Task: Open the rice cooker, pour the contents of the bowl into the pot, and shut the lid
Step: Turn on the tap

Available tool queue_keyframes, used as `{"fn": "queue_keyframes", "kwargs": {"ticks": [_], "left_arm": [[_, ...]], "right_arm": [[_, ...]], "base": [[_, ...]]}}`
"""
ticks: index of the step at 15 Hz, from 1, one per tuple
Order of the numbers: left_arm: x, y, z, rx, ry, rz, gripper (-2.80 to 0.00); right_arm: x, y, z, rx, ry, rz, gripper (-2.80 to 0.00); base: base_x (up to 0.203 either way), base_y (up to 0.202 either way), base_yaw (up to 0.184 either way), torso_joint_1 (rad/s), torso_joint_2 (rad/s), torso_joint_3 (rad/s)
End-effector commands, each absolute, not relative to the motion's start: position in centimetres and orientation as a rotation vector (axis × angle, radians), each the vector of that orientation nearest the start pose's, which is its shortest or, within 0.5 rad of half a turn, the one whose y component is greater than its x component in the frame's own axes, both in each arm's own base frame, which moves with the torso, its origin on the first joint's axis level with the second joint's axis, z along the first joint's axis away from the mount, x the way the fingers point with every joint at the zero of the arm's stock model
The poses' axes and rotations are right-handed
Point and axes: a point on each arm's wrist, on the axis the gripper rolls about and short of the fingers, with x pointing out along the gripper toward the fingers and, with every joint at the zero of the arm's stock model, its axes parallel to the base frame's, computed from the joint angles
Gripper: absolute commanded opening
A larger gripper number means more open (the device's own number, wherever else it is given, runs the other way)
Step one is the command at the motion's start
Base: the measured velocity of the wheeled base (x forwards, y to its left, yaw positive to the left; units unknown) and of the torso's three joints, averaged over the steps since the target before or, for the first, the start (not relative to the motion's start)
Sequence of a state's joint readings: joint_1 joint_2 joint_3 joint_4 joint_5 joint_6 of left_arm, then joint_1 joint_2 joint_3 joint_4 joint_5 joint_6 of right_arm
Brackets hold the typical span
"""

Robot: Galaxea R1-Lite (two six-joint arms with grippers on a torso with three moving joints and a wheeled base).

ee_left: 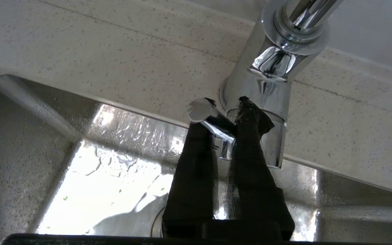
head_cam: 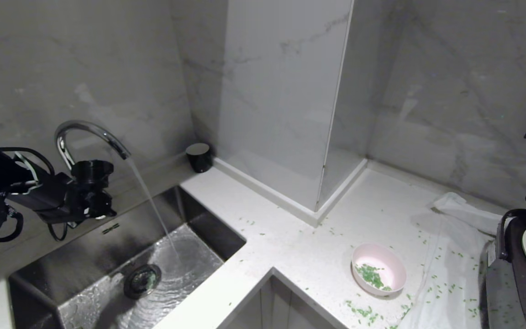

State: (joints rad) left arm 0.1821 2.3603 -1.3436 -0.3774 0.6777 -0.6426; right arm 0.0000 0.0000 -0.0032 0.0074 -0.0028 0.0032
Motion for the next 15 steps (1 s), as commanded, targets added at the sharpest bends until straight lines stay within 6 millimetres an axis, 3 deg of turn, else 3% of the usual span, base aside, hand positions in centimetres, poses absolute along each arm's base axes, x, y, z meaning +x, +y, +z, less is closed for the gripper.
{"fn": "queue_keyframes", "kwargs": {"ticks": [1,8,11,15], "left_arm": [[43.8,9.5,4.4,-0.423,0.341,0.999,0.0],[43.3,9.5,5.4,-0.43,0.328,0.997,0.0],[42.0,8.8,7.7,-0.44,0.307,0.971,0.0],[38.9,6.8,9.1,-0.441,0.354,0.908,0.0]], "right_arm": [[-2.3,0.0,7.6,0.003,0.003,-0.003,-2.8],[-2.3,0.0,7.6,0.003,0.003,-0.003,-2.8],[-2.3,0.0,7.6,0.003,0.003,-0.003,-2.8],[-2.3,0.0,7.6,0.003,0.003,-0.003,-2.8]], "base": [[0.0,0.0,0.0,0.0,0.0,0.0],[0.0,0.0,0.0,0.0,0.0,0.0],[0.0,0.0,0.0,0.0,0.0,0.0],[0.0,0.0,0.0,0.0,0.0,0.0]]}}
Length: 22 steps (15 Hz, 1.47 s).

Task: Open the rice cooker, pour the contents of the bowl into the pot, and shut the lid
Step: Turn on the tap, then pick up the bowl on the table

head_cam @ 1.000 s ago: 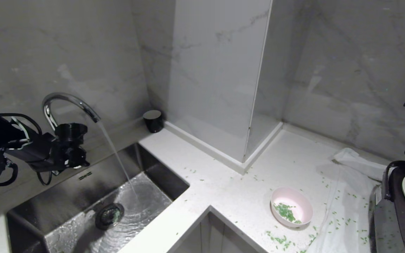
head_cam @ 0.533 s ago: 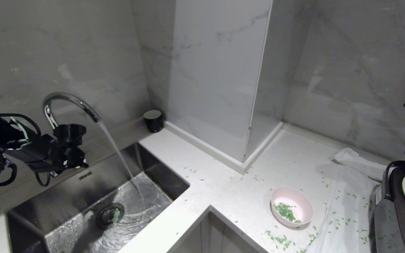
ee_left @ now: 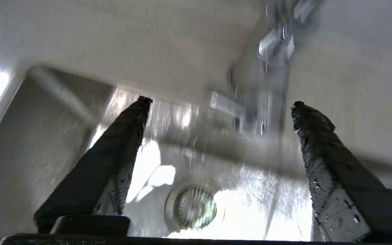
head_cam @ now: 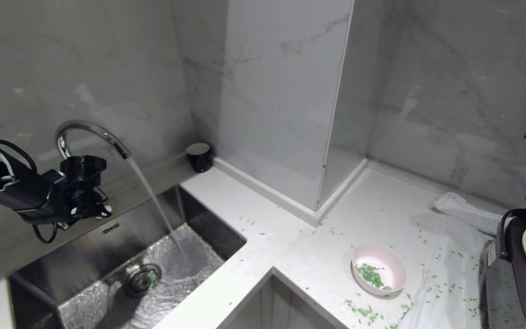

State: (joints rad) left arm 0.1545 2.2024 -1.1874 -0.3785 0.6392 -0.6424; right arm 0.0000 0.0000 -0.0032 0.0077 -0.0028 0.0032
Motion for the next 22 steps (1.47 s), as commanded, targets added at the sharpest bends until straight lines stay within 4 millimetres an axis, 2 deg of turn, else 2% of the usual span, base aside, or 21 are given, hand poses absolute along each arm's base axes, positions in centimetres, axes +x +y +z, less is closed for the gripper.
{"fn": "queue_keyframes", "kwargs": {"ticks": [1,4,6,9,12,18,22], "left_arm": [[37.9,6.2,9.2,-0.444,0.377,0.881,0.0],[34.3,4.1,10.0,-0.442,0.458,0.763,0.0],[31.3,2.3,11.4,-0.443,0.485,0.645,0.0],[26.1,0.1,13.8,-0.438,0.465,0.427,0.0],[20.7,-1.4,15.8,-0.335,0.358,0.211,0.0],[10.2,-1.5,19.4,-0.167,0.035,-0.137,0.0],[2.5,-0.6,19.1,-0.071,-0.141,-0.243,0.0]], "right_arm": [[-2.3,0.0,7.6,0.003,0.003,-0.003,-2.8],[-2.3,0.0,7.6,0.003,0.003,-0.003,-2.8],[-2.3,0.0,7.6,0.003,0.003,-0.003,-2.8],[-2.3,0.0,7.6,0.003,0.003,-0.003,-2.8],[-2.3,0.0,7.6,0.003,0.003,-0.003,-2.8],[-2.3,0.0,7.6,0.003,0.003,-0.003,-2.8],[-2.3,0.0,7.6,0.003,0.003,-0.003,-2.8]], "base": [[0.0,0.0,0.0,0.0,0.0,0.0],[0.0,0.0,0.0,0.0,0.0,0.0],[0.0,0.0,0.0,0.0,0.0,0.0],[0.0,0.0,0.0,0.0,0.0,0.0],[0.0,0.0,0.0,0.0,0.0,0.0],[0.0,0.0,0.0,0.0,0.0,0.0],[0.0,0.0,0.0,0.0,0.0,0.0]]}}
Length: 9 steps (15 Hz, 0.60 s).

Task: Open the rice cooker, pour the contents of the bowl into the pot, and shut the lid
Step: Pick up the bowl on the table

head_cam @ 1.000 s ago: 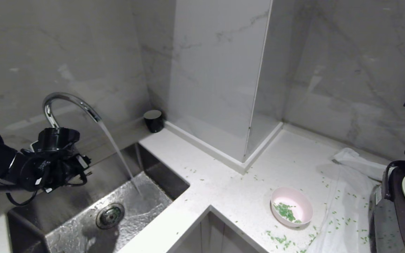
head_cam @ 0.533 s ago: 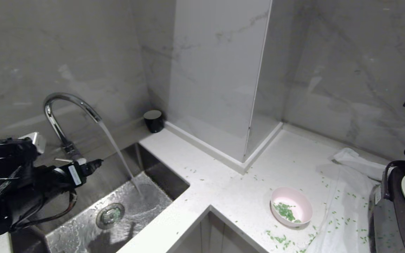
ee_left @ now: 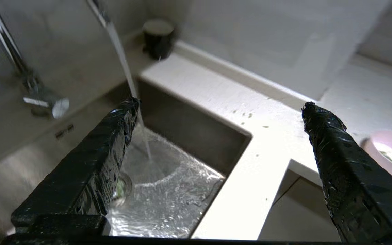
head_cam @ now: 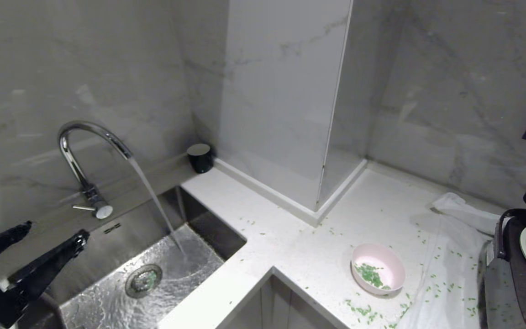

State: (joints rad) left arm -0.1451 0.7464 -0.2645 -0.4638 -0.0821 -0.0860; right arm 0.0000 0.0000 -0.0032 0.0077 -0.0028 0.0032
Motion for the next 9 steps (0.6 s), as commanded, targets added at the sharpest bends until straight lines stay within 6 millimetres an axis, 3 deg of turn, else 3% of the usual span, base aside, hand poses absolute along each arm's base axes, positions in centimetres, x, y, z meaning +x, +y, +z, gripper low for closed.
{"fn": "queue_keyframes", "kwargs": {"ticks": [1,3,6,9], "left_arm": [[0.8,-0.4,18.7,-0.053,-0.172,-0.251,0.0],[-1.1,0.0,17.5,-0.027,-0.186,-0.201,0.0],[-0.5,0.2,15.3,0.007,-0.107,-0.106,0.0],[-0.8,0.2,16.2,0.108,-0.142,-0.089,0.0]], "right_arm": [[-2.3,0.0,7.6,0.003,0.003,-0.003,-2.8],[-2.3,0.0,7.6,0.003,0.003,-0.003,-2.8],[-2.3,0.0,7.6,0.003,0.003,-0.003,-2.8],[-2.3,0.0,7.6,0.003,0.003,-0.003,-2.8]], "base": [[0.0,0.0,0.0,0.0,0.0,0.0],[0.0,0.0,0.0,0.0,0.0,0.0],[0.0,0.0,0.0,0.0,0.0,0.0],[0.0,0.0,0.0,0.0,0.0,0.0]]}}
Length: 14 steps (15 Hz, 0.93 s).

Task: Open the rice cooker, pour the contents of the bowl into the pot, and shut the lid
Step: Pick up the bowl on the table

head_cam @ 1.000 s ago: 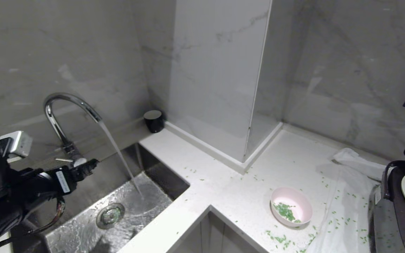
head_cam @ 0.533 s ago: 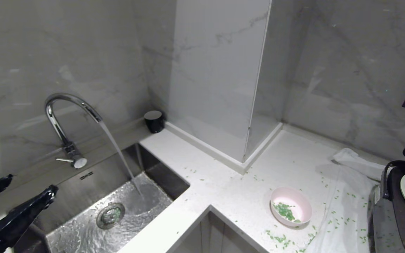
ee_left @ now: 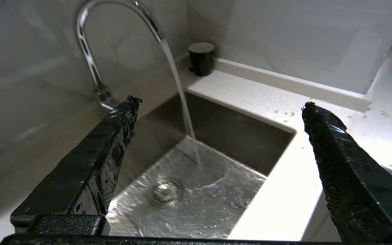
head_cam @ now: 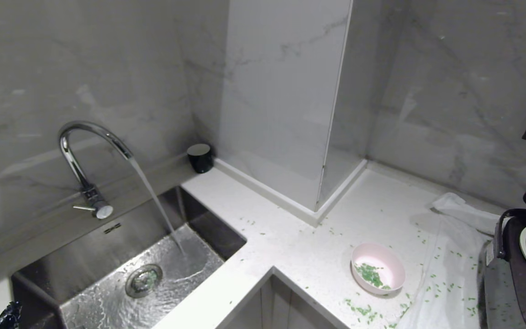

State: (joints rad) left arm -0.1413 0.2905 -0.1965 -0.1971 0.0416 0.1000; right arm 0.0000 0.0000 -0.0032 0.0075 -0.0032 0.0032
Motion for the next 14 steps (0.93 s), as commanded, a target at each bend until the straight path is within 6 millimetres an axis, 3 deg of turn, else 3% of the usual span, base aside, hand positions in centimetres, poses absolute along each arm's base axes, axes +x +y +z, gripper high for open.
{"fn": "queue_keyframes", "kwargs": {"ticks": [1,3,5,7,10,14], "left_arm": [[-1.1,0.2,17.2,0.111,-0.171,-0.079,0.0],[-1.1,0.3,17.2,0.129,-0.15,0.006,0.0],[-1.0,0.3,15.4,0.159,-0.099,0.071,0.0],[-1.0,0.2,12.7,0.181,-0.057,0.039,0.0],[-2.4,-0.1,9.9,0.19,-0.147,-0.041,0.0],[-2.2,0.0,8.1,0.164,-0.089,-0.011,0.0]], "right_arm": [[-2.3,0.0,7.6,-0.001,0.003,-0.004,-2.8],[-2.3,0.0,7.6,0.001,0.003,-0.004,-2.8],[-2.3,0.0,7.6,0.003,0.002,-0.003,-2.8],[-2.3,0.0,7.6,0.003,0.003,-0.003,-2.8],[-2.3,0.0,7.6,-0.003,0.002,-0.005,-2.8],[-2.3,0.0,7.6,-0.005,0.002,-0.003,-2.8]], "base": [[0.0,0.0,0.0,0.0,0.0,0.0],[0.0,0.0,0.0,0.0,0.0,0.0],[0.0,0.0,0.0,0.0,0.0,0.0],[0.0,0.0,0.0,0.0,0.0,0.0],[0.0,0.0,0.0,0.0,0.0,0.0],[0.0,0.0,0.0,0.0,0.0,0.0]]}}
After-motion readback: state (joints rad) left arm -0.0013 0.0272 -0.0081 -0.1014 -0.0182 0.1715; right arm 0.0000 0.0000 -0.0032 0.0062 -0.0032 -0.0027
